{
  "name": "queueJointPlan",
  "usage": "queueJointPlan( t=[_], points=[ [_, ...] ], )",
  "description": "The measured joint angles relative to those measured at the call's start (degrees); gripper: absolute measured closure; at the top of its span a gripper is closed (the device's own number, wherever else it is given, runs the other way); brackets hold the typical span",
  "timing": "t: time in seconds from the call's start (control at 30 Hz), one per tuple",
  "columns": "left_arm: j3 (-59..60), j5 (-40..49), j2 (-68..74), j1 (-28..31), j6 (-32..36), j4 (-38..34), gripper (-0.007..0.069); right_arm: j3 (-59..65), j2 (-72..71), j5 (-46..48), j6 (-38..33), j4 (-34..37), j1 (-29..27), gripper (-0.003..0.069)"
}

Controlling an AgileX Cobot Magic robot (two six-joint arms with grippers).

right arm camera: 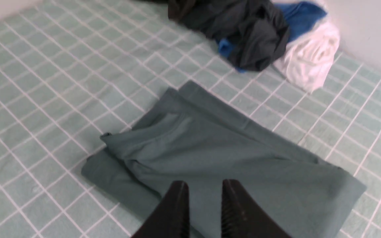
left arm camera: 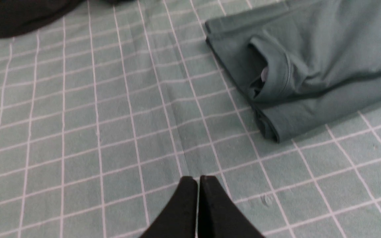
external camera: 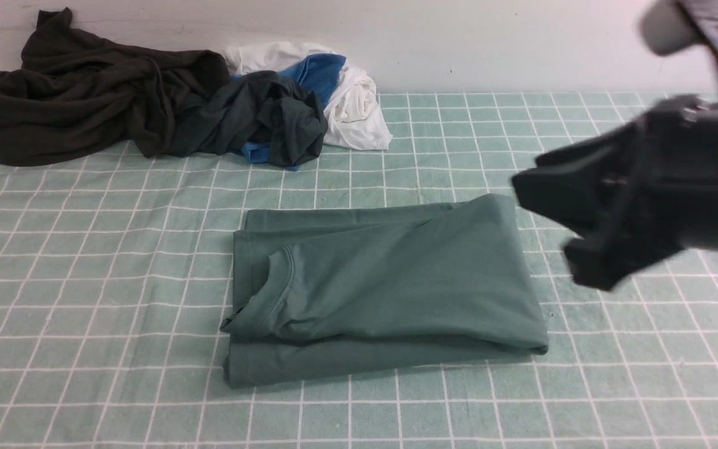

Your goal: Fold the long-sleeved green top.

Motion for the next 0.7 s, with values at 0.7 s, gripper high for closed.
queueJointPlan(
  t=[0.7],
  points=[
    [0.39,-1.73,-1.67,0.00,0.10,0.11,0.0628,10.59,-19.44,-3.08,0.12,-2.85,0.00,0.0673]
  ],
)
